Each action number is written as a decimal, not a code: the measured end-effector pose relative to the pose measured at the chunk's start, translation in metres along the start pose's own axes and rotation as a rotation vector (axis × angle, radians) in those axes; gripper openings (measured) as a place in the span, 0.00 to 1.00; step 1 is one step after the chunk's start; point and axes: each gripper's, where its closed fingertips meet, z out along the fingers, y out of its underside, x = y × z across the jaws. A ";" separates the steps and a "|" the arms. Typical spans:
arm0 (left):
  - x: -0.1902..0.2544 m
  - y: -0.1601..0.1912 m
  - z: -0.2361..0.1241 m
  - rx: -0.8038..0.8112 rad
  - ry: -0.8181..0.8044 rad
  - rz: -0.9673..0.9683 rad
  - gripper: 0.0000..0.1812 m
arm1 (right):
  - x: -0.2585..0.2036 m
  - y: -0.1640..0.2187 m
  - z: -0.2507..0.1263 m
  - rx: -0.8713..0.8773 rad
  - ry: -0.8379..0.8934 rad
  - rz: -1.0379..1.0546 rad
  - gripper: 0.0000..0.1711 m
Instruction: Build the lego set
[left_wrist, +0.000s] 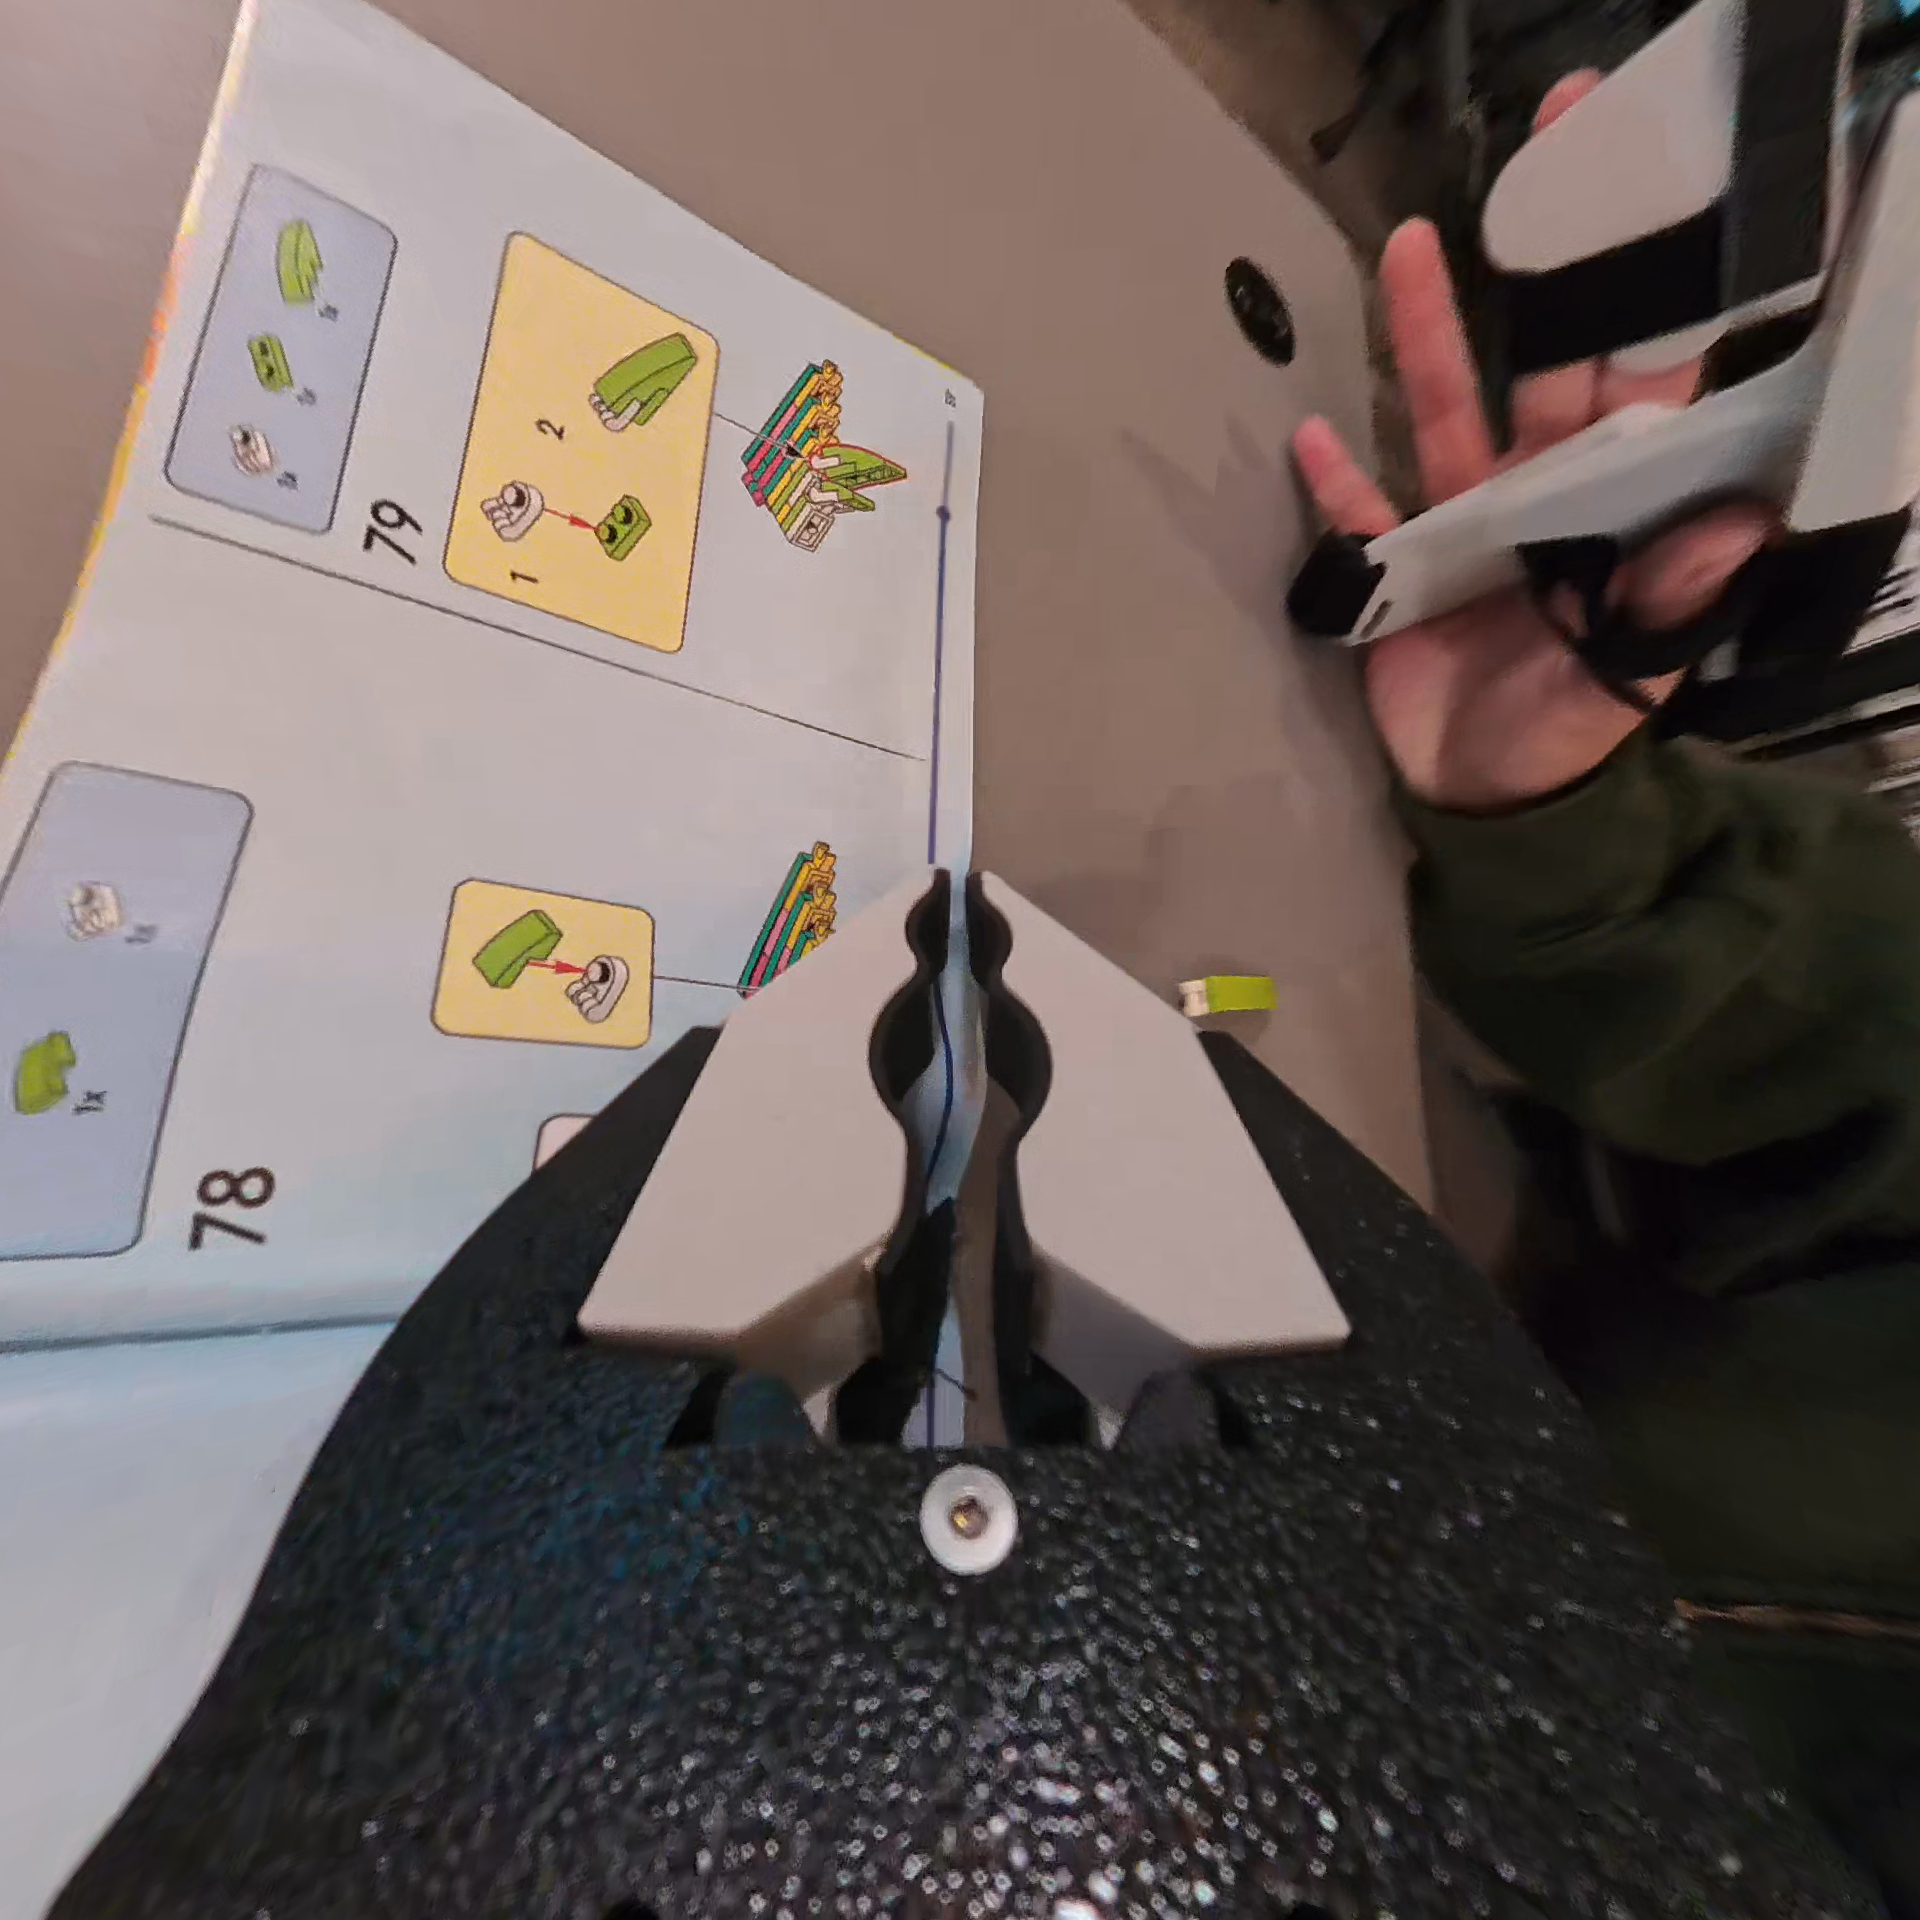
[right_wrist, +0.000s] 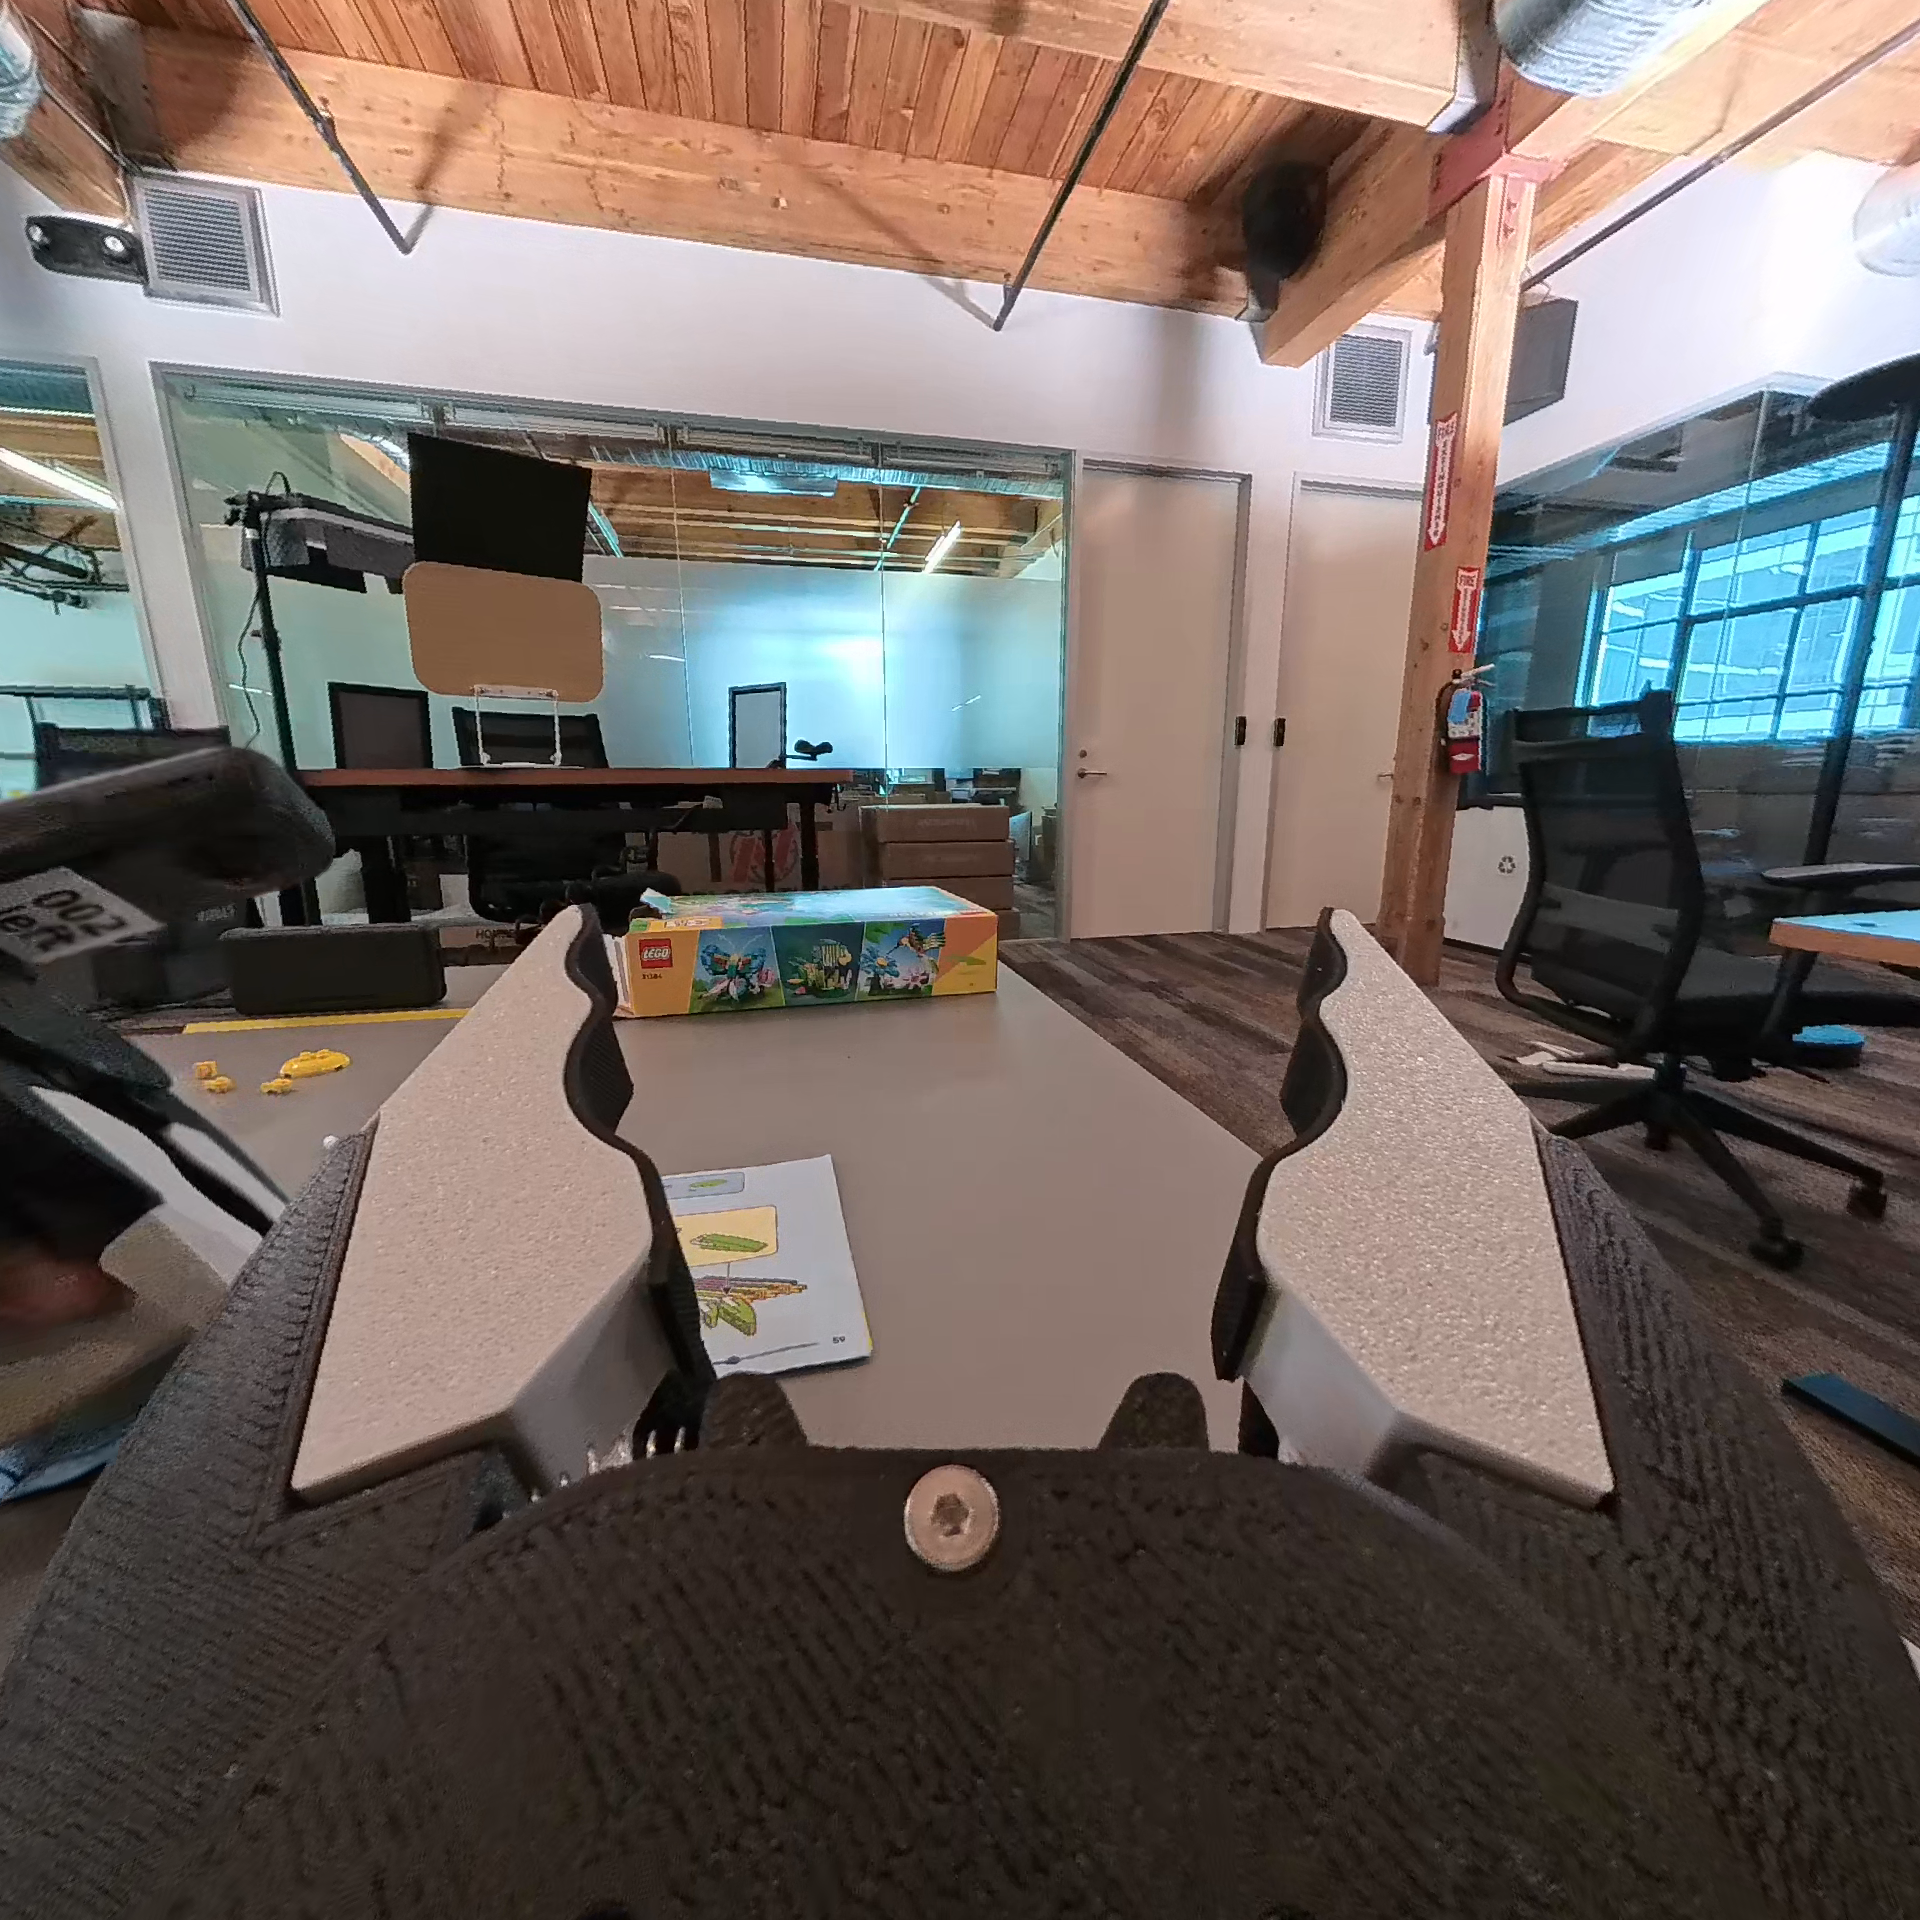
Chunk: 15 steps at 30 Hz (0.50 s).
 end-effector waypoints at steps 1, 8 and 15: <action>0.000 -0.001 0.000 0.017 0.030 -0.025 0.00 | 0.000 0.000 0.000 0.000 -0.001 0.000 0.75; 0.003 -0.003 -0.004 0.061 0.124 -0.088 0.00 | -0.001 0.001 0.000 -0.002 -0.007 -0.003 0.75; 0.005 -0.004 -0.007 0.095 0.105 -0.024 0.00 | -0.003 0.000 0.000 -0.004 -0.006 -0.037 0.67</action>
